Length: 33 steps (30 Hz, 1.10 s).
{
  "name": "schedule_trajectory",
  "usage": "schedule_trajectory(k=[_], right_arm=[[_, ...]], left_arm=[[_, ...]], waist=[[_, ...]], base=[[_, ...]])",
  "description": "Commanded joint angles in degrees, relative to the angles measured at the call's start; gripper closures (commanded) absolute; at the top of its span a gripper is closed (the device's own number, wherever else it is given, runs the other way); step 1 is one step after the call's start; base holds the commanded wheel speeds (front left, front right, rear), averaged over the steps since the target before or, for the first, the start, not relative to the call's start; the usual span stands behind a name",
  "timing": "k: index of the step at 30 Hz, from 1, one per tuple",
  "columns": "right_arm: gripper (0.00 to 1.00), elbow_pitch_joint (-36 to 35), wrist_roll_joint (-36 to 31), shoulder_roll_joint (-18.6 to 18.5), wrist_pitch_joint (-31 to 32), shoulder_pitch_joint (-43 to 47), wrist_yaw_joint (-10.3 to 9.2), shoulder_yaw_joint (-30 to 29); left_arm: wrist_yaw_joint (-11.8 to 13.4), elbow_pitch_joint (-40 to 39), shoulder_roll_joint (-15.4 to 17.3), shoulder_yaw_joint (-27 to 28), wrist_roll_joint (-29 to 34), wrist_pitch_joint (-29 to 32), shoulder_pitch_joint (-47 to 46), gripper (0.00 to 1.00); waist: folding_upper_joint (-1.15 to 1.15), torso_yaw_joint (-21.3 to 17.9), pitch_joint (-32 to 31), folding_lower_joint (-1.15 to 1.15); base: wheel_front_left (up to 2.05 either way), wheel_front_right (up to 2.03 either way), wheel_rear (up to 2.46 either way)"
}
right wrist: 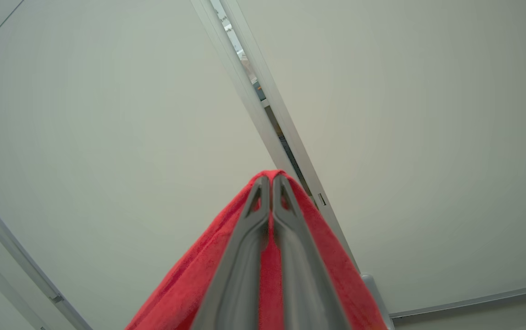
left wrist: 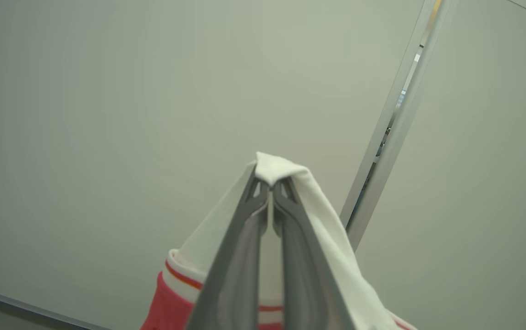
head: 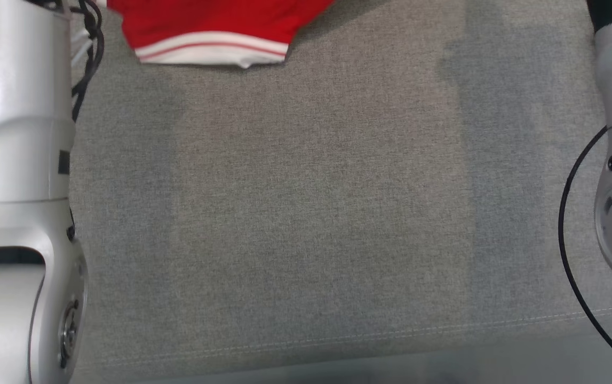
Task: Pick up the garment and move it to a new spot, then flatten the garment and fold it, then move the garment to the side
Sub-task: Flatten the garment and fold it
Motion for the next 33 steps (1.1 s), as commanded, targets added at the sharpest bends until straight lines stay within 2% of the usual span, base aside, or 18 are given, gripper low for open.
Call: schedule_trajectory(k=[1, 7, 13, 16, 19, 26, 33], right_arm=[[1.00, 2.07, -1.78, -0.17, -4.24, -3.37, 0.02, -1.81], [1.00, 4.53, -5.61, -0.18, -7.58, -8.71, 0.02, -7.06], [1.00, -4.67, -10.05, 0.76, -7.66, -8.50, 0.02, -11.99], [1.00, -6.89, -10.54, 1.06, -7.66, -5.89, 0.02, -10.91], [1.00, -6.12, -9.72, 1.05, -7.67, -3.57, 0.02, -8.53], [1.00, 1.40, -7.80, 0.98, -7.43, 0.70, 0.02, -1.39], [1.00, 7.89, -5.71, -0.39, -5.87, 1.13, 0.02, 1.47]], left_arm=[[0.20, -0.50, -0.08, 0.69, 1.27, -0.77, -3.19, 1.00], [-0.46, -5.54, -0.78, 3.07, 4.42, -0.86, -5.07, 1.00], [-1.86, -10.55, -1.66, 5.68, 6.71, -0.86, -1.98, 1.00], [-2.52, -11.83, -1.82, 6.27, 7.69, -0.88, -0.70, 1.00], [-3.25, -11.29, -1.94, 5.55, 8.35, -0.87, 1.30, 1.00], [-4.02, -9.02, -1.91, 4.24, 7.00, -0.88, 4.48, 1.00], [-4.82, -5.16, -1.90, 1.61, 4.72, -0.90, 6.54, 1.00]], waist=[[0.00, -0.52, -0.42, -0.01], [0.00, -0.46, -1.13, -0.01], [0.00, -0.72, 0.05, -0.01], [0.00, -0.93, 1.48, -0.01], [0.00, -0.91, 2.83, -0.01], [0.00, -0.61, 2.91, -0.01], [0.00, -0.13, 0.45, -0.01]], base=[[0.00, 0.00, 0.00], [0.00, 0.00, 0.00], [0.00, 0.00, 0.00], [0.00, 0.00, 0.00], [0.00, 0.00, 0.00], [0.00, 0.00, 0.00], [0.00, 0.00, 0.00]])
